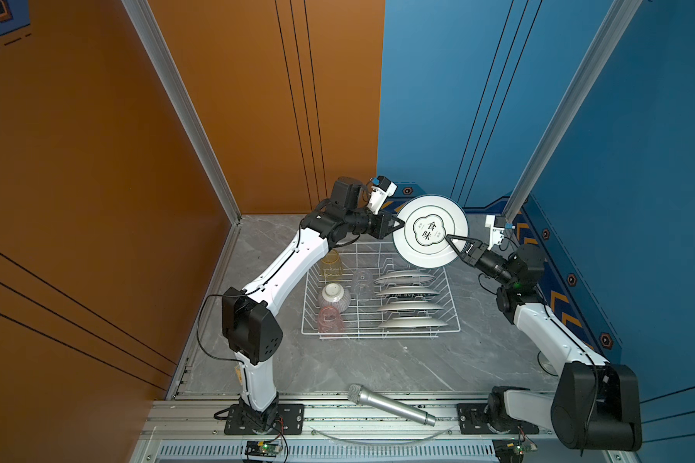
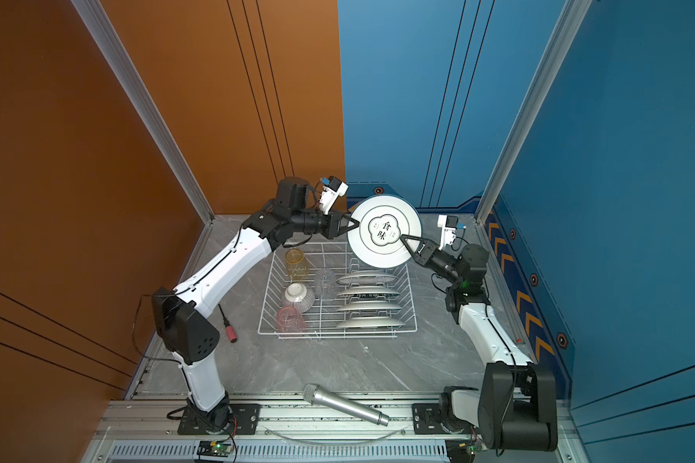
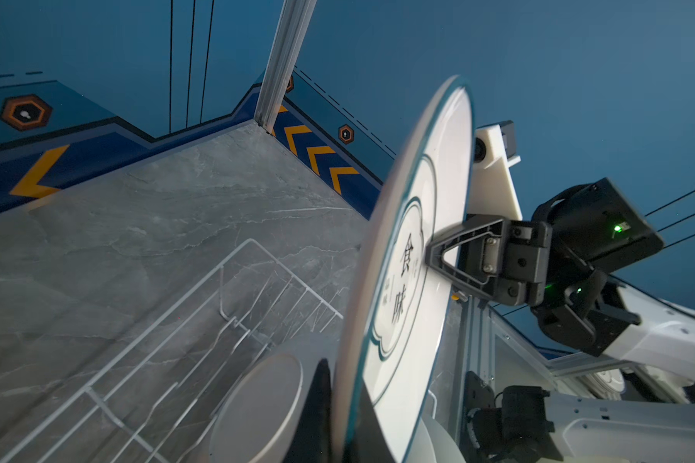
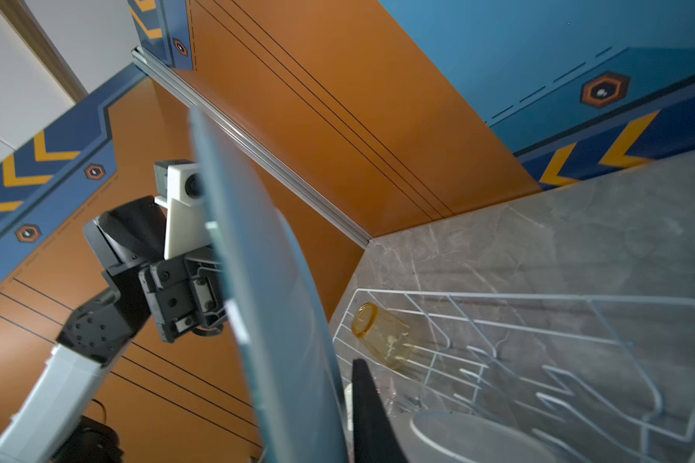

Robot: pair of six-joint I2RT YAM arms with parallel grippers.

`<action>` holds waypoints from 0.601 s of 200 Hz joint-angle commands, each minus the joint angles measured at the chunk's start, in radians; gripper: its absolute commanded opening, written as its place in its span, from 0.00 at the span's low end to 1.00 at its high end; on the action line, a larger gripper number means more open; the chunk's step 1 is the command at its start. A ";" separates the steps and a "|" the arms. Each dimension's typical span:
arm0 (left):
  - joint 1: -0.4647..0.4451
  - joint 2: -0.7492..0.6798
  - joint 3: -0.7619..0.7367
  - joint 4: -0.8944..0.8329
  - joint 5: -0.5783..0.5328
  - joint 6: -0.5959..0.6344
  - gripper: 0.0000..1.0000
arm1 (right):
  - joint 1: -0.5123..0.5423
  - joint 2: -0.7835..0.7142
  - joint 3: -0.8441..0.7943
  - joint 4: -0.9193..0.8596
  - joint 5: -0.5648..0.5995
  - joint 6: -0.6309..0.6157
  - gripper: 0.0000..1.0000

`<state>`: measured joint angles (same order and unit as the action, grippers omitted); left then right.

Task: Unload the mixed dishes from the dish rack
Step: 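Take the plate with the right gripper and lower it onto the table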

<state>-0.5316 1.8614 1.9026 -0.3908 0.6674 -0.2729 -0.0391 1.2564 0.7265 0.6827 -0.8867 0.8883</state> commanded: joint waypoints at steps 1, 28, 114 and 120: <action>-0.006 0.005 0.002 0.049 0.029 0.036 0.00 | -0.002 -0.009 0.004 0.031 -0.019 0.061 0.00; -0.015 -0.013 -0.014 -0.035 -0.059 0.112 0.15 | -0.047 -0.034 -0.007 -0.012 0.025 0.057 0.00; -0.206 -0.184 -0.301 -0.148 -0.734 0.495 0.32 | -0.317 -0.067 0.036 -0.746 0.426 -0.310 0.00; -0.216 -0.184 -0.307 -0.145 -0.749 0.505 0.32 | -0.326 -0.049 0.033 -0.749 0.433 -0.310 0.00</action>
<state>-0.7078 1.7145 1.6241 -0.5201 0.1043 0.1062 -0.3431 1.1831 0.7265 0.1162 -0.5816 0.7002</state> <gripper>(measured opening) 0.317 0.069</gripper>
